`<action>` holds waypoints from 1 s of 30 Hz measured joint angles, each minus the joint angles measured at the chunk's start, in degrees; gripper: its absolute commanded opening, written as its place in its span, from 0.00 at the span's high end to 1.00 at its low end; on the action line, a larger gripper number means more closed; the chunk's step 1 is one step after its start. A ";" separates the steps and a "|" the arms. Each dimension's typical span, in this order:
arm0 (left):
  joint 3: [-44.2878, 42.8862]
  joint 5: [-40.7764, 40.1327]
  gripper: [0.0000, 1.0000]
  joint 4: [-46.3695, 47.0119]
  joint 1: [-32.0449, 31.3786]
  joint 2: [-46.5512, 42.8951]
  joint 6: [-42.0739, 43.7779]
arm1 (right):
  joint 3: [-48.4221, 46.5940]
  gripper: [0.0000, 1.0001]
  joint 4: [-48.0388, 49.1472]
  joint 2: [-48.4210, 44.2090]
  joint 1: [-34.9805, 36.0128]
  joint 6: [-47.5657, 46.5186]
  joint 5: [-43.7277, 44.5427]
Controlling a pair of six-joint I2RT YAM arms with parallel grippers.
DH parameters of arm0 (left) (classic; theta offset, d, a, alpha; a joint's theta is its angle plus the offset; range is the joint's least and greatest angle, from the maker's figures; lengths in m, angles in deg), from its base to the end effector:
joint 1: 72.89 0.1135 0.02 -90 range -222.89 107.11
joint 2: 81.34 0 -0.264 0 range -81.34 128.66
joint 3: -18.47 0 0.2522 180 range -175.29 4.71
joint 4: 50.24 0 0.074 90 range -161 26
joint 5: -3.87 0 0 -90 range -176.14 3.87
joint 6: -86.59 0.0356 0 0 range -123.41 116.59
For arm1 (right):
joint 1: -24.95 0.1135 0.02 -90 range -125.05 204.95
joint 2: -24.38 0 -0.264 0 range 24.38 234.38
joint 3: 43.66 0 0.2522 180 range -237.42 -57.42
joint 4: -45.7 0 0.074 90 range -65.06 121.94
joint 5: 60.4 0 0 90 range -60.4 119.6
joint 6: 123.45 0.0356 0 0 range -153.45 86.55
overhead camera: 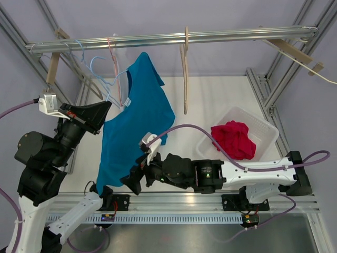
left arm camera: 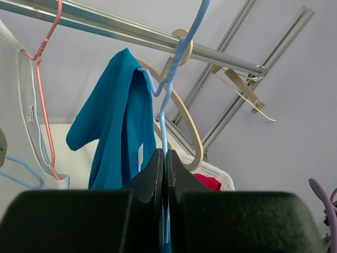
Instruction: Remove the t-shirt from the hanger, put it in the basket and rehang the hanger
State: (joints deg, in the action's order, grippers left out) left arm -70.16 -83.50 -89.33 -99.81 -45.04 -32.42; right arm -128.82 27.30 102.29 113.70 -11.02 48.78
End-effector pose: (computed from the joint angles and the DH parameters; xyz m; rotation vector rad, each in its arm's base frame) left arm 0.0599 -0.0322 0.4945 0.0149 1.3910 -0.8515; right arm 0.0187 0.3202 0.3827 -0.8075 1.7119 1.0926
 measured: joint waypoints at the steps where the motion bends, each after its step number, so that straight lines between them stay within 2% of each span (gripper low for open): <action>1: 0.02 -0.22 1.00 0.02 0.00 -0.22 -0.59 | -1.20 0.01 0.04 0.81 0.74 0.07 1.25; 6: 3.19 -3.89 1.00 1.68 0.00 -1.49 -4.15 | -2.47 0.01 2.03 3.10 3.67 2.14 9.40; 11: 4.92 -7.45 1.00 1.99 0.00 -1.70 -6.88 | -7.17 0.00 1.75 9.53 7.30 2.19 19.17; 15: 4.92 -8.81 1.00 3.17 0.00 -1.68 -8.41 | -9.29 0.01 1.77 12.83 8.35 2.23 22.01; 19: 5.81 -9.42 1.00 4.94 0.00 -1.70 -9.60 | -10.62 0.09 1.33 14.45 8.39 2.45 24.15; 20: 6.34 -9.49 1.00 5.51 0.00 -1.70 -10.05 | -11.17 0.17 1.31 14.86 8.39 2.45 24.85; 22: 7.32 -9.53 1.00 6.03 0.00 -1.70 -10.75 | -12.26 0.20 1.31 15.72 8.39 2.45 26.25; 24: 8.13 -9.53 1.00 6.19 0.00 -1.70 -11.50 | -12.68 0.27 1.38 16.20 8.39 2.32 27.47; 26: 9.07 -9.57 1.00 6.75 0.00 -1.88 -12.11 | -12.81 0.42 1.38 16.61 8.39 1.90 28.61; 27: 9.55 -9.60 1.00 6.99 0.00 -2.12 -12.39 | -12.87 0.63 1.40 16.85 8.39 1.64 29.18; 28: 9.92 -9.62 1.00 6.99 0.00 -2.45 -12.70 | -12.87 0.91 1.40 17.03 8.39 1.77 29.77; 29: 10.14 -9.64 1.00 6.99 0.00 -2.64 -12.90 | -12.87 0.92 1.38 17.09 8.39 1.18 29.86; 30: 10.23 -9.70 1.00 7.02 0.00 -2.86 -12.96 | -12.87 1.00 1.40 17.09 8.39 1.51 29.97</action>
State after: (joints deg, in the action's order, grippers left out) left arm -59.93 -93.21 -82.31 -99.81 -47.91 -45.38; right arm -141.69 28.69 119.38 122.09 -9.51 78.75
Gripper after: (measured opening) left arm 0.024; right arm 0.148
